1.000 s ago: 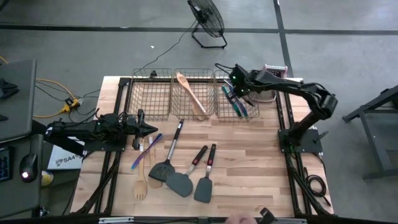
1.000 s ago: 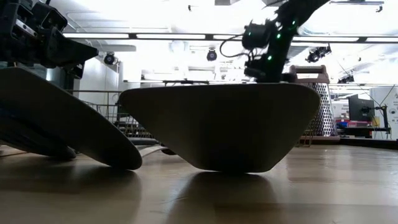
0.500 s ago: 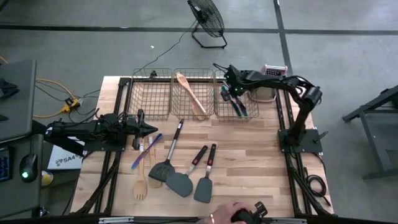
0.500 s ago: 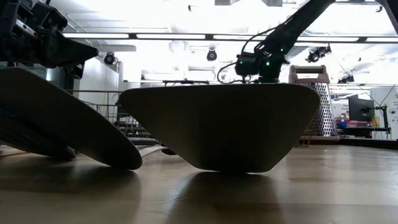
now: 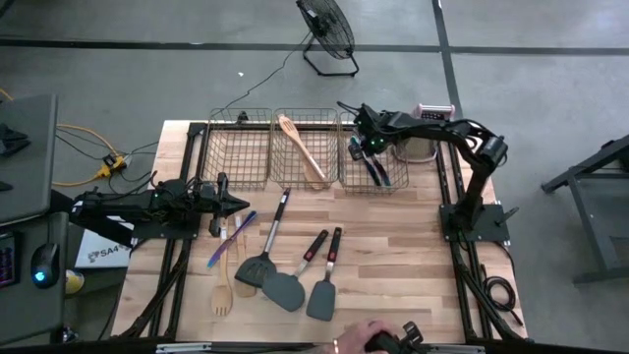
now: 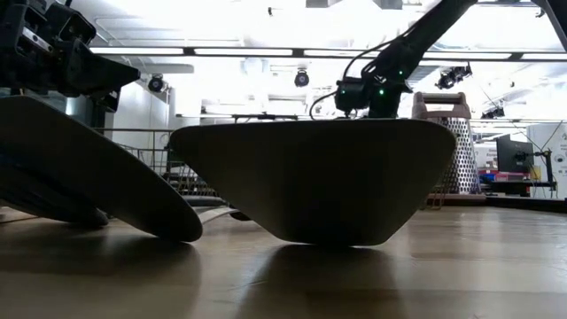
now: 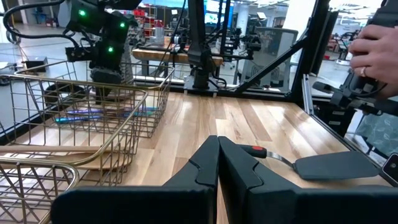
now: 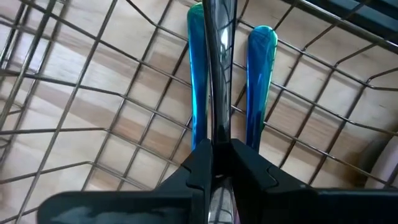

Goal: Pick & Place Kitchen Items
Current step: Put the black knife into the right wire basket

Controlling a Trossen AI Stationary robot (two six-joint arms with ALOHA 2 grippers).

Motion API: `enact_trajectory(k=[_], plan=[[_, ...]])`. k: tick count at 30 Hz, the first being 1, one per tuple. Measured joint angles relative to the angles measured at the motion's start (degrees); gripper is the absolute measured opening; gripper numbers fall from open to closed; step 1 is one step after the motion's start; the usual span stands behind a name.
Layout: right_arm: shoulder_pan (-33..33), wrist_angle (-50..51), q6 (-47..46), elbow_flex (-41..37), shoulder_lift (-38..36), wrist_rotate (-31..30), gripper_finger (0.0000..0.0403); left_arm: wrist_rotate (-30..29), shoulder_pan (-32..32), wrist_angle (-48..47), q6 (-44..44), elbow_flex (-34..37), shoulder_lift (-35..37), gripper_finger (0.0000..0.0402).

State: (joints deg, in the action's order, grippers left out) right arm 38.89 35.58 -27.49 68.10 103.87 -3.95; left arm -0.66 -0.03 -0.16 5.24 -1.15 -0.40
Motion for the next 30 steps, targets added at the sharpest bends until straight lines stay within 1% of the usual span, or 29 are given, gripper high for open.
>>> enact_trajectory(k=[10, 13, 21, 30], plan=[[-0.52, 0.37, 0.64, -0.02, -1.9, 0.16, 0.0036, 0.02, 0.02, 0.0, 0.02, 0.02, 0.0, 0.0003], [-0.63, 0.57, 2.68, -0.04, -1.76, 1.65, 0.0035, 0.0, 0.02, 0.01, 0.01, 0.02, 0.01, 0.0003], [-0.72, 1.04, 5.33, -0.04, -1.46, 2.75, 0.0036, 0.01, 0.01, 0.0, 0.0, 0.02, 0.02, 0.0003], [-0.5, 1.69, 8.07, -0.04, 1.47, 4.28, 0.0038, 0.0, 0.0, 0.01, 0.01, 0.01, 0.0, 0.0003]])
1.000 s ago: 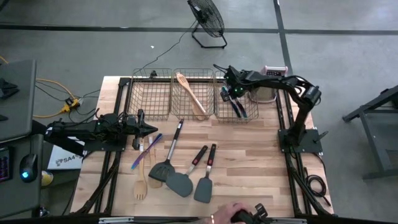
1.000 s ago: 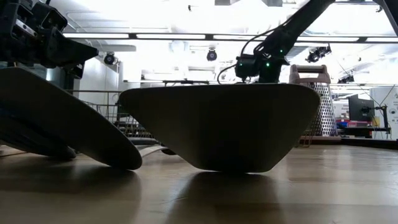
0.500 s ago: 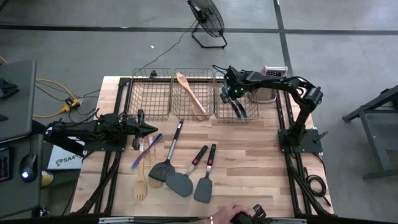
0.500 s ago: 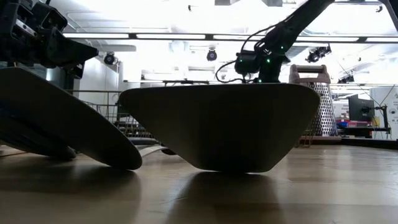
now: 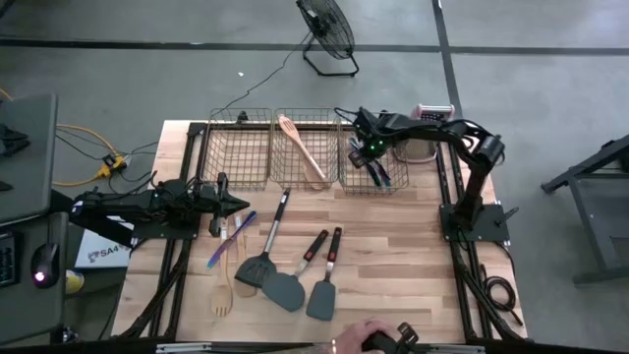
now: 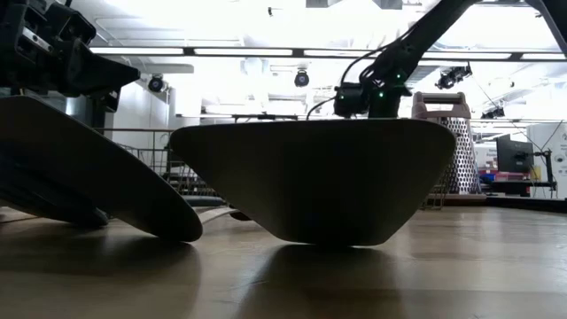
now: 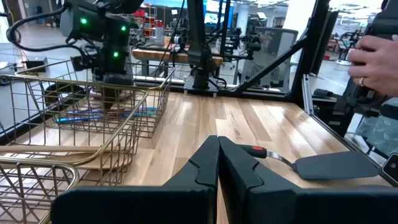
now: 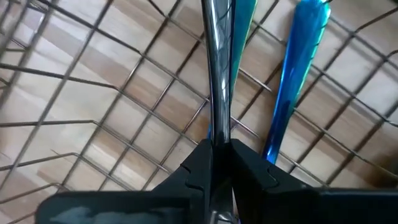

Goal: Pick & Place Kitchen Items
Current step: Put the black knife into the right wire basket, then put the black spatula into the left wire basket

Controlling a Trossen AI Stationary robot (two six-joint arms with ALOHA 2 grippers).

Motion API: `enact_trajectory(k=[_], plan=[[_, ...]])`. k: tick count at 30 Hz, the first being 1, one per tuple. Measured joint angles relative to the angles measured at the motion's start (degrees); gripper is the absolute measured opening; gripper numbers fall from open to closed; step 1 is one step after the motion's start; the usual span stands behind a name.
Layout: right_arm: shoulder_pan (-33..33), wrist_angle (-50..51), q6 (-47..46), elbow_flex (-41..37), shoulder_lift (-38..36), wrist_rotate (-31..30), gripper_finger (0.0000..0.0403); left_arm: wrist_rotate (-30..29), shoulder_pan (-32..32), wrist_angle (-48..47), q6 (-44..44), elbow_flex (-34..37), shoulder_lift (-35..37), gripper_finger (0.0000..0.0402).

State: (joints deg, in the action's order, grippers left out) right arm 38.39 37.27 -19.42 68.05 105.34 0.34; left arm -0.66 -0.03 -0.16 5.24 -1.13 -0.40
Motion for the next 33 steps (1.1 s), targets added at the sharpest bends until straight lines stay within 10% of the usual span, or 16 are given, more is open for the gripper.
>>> enact_trajectory(k=[33], plan=[[0.02, -0.62, 1.53, 0.02, 2.43, 3.12, 0.0118, 0.01, 0.02, 0.01, 0.01, 0.01, 0.0, 0.0003]])
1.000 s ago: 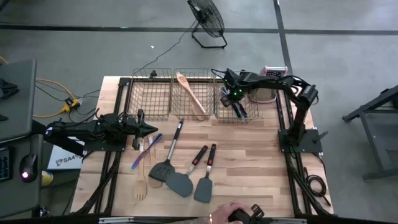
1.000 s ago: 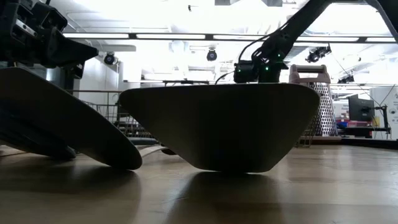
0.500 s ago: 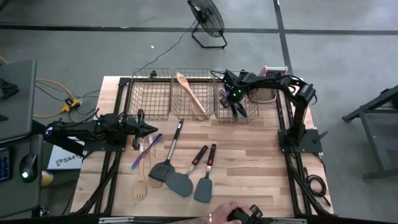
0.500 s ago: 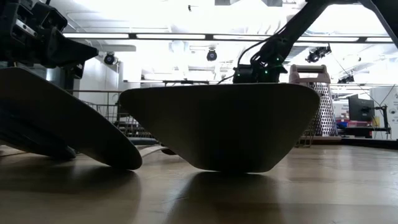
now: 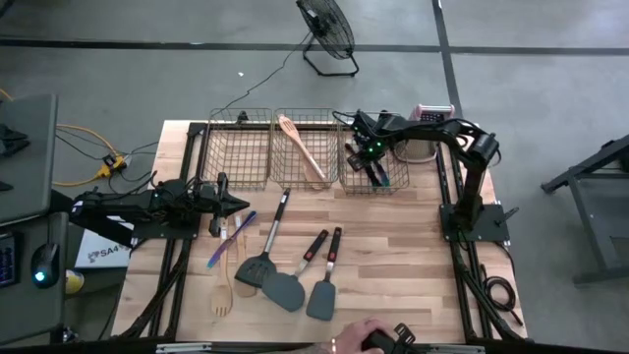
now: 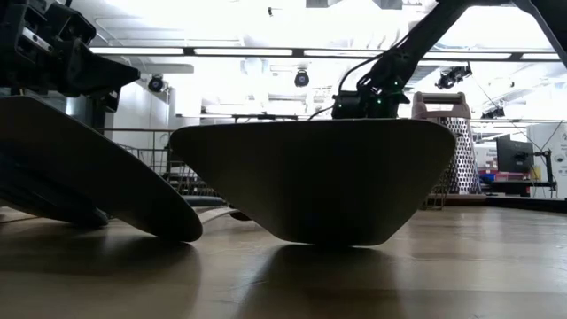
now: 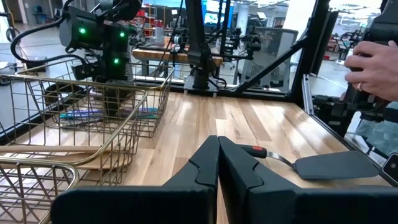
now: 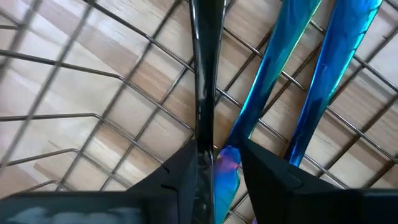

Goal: Pick & Place Kitchen Items
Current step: Put the black spatula into the left wire basket

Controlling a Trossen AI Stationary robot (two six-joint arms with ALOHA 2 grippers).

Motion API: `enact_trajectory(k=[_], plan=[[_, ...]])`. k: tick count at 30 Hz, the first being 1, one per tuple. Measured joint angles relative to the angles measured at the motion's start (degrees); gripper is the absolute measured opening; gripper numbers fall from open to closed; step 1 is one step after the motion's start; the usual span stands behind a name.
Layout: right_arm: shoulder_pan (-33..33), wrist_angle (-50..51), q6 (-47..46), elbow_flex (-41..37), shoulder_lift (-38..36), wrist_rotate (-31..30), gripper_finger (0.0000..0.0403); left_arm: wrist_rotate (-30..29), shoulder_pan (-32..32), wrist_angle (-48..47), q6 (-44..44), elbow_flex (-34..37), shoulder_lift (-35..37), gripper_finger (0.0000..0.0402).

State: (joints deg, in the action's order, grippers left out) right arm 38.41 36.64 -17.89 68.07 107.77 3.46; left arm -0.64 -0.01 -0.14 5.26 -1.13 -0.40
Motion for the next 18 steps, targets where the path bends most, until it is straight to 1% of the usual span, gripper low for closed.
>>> enact_trajectory(k=[5, 9, 15, 18], plan=[[0.0, 0.03, 0.03, -0.02, -1.97, 1.16, 0.0127, 0.0, -0.01, -0.02, 0.0, -0.01, 0.0, 0.0003], [-0.15, -0.02, 0.92, -0.02, -5.13, 1.26, 0.0128, -0.02, 0.0, -0.02, 0.0, -0.02, 0.0, 0.0003], [-1.77, -0.1, 6.33, -0.02, -11.3, 3.28, 0.0128, 0.0, -0.01, -0.02, -0.01, -0.01, 0.0, 0.0003], [-3.03, -1.29, 11.03, -0.48, -14.83, 5.9, 0.0128, 0.0, -0.02, 0.0, -0.02, -0.02, 0.0, 0.0003]])
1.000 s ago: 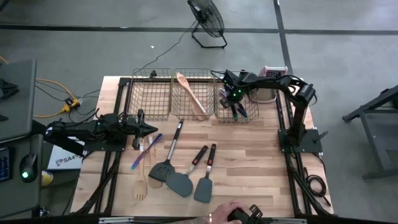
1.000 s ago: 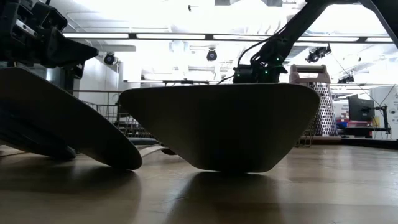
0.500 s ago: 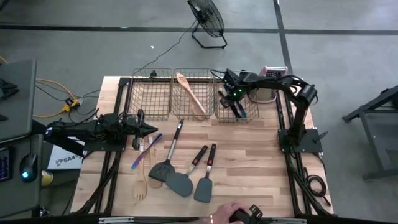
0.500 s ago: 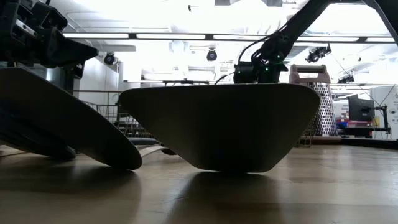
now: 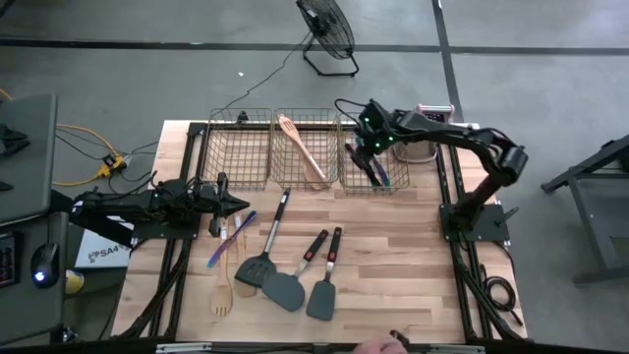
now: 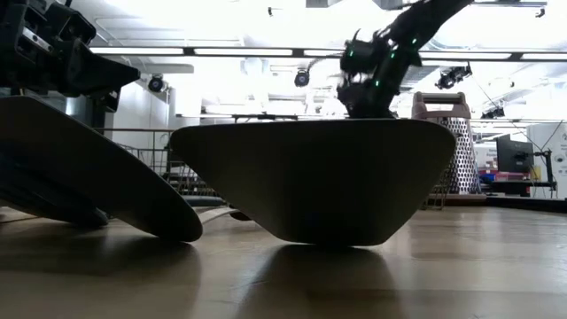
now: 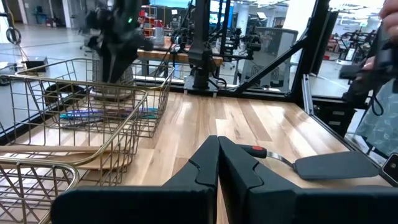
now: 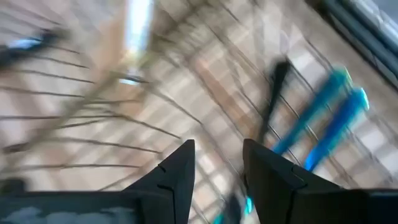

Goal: Pick & Place Kitchen Items
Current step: Put the black spatula into the left wire basket

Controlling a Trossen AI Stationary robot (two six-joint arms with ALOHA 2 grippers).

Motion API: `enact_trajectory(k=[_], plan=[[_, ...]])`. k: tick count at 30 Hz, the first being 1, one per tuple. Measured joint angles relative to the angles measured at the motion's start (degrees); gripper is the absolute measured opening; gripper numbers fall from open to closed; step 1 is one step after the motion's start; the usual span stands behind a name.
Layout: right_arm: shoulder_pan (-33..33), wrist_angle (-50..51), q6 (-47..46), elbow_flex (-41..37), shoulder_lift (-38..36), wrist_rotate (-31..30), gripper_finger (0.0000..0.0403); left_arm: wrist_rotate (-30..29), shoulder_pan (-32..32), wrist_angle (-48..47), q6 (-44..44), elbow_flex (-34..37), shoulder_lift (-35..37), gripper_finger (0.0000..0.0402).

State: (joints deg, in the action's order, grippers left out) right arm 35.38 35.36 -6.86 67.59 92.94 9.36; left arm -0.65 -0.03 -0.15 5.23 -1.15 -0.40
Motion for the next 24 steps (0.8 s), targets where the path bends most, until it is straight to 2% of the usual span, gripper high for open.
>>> enact_trajectory(k=[4, 13, 19, 24], plan=[[-2.21, -4.62, 4.88, -3.81, -5.41, 3.08, 0.0128, 0.0, 0.0, 0.0, 0.0, 0.02, 0.02, 0.0003], [-11.29, -5.86, 14.65, -11.97, -15.81, 2.6, 0.0128, 0.0, 0.02, -0.02, 0.0, 0.02, 0.0, 0.0003], [-18.71, -5.59, 22.59, -12.54, -17.19, 3.2, 0.0128, -0.01, 0.0, 0.0, 0.02, 0.01, 0.0, 0.0003], [-25.37, -7.86, 30.01, -12.52, -15.08, 2.77, 0.0128, 0.0, 0.01, -0.02, 0.0, 0.01, 0.01, 0.0003]])
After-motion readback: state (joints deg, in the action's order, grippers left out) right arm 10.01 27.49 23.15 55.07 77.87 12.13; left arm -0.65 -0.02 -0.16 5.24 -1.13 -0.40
